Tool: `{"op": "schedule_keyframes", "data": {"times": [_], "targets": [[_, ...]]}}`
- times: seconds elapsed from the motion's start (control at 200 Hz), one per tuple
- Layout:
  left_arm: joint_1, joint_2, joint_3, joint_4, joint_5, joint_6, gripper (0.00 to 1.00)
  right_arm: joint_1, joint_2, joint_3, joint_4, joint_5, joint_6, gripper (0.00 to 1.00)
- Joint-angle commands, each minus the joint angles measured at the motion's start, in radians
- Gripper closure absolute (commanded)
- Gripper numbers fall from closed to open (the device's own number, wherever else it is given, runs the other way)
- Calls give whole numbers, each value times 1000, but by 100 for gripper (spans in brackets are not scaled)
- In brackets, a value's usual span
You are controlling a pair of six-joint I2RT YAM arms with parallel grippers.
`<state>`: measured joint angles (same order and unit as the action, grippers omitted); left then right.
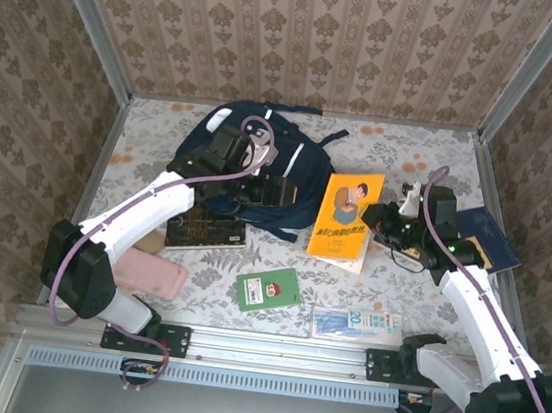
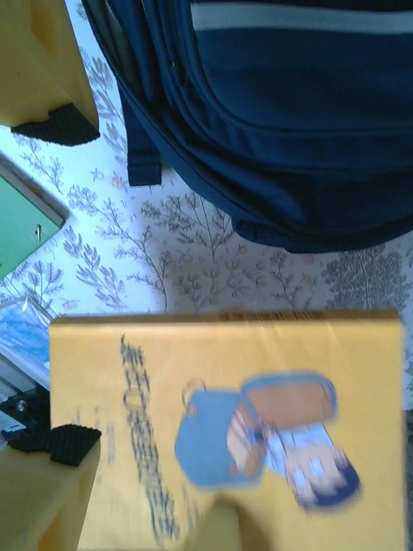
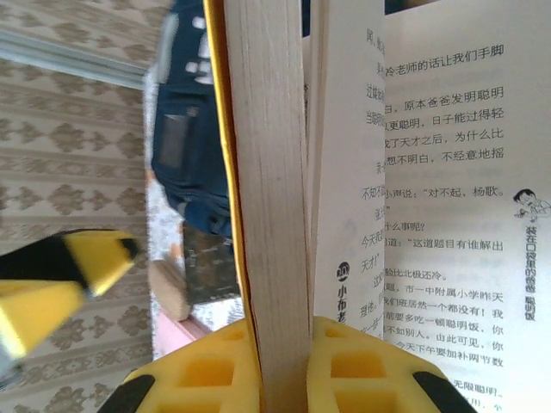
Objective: Pack the student bag
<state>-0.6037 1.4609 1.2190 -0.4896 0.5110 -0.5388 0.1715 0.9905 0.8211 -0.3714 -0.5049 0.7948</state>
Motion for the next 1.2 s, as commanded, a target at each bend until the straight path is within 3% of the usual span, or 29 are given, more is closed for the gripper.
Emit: {"op": "schedule_keyframes", "data": {"times": [0.0, 0.08, 0.34, 0.575, 0.735, 0.94, 1.075, 1.11, 1.16, 1.195], "targets": [[8, -26, 44, -55, -46, 0, 9, 39, -12, 115, 34, -37, -30, 100], [9, -25, 64, -49, -47, 5, 8, 48, 13, 160, 59, -86, -39, 100], [10, -22, 71, 113, 94, -69, 8, 87, 109, 220, 252, -291, 9, 100], [13, -73, -18, 285, 204, -149, 18, 117, 140, 205, 371, -355, 40, 100], [17, -103, -76, 375, 223, -184, 33, 127, 157, 198, 407, -368, 54, 100], [23, -123, -142, 564, 277, -282, 64, 140, 181, 206, 404, -360, 60, 100], [25, -151, -165, 600, 263, -285, 84, 139, 183, 227, 321, -299, 20, 100], [28, -157, -169, 604, 255, -286, 91, 141, 179, 238, 281, -264, -2, 88], [31, -169, -175, 606, 232, -291, 99, 151, 173, 262, 199, -195, -52, 63], [32, -180, -187, 619, 210, -300, 100, 168, 171, 294, 111, -110, -101, 49]]}}
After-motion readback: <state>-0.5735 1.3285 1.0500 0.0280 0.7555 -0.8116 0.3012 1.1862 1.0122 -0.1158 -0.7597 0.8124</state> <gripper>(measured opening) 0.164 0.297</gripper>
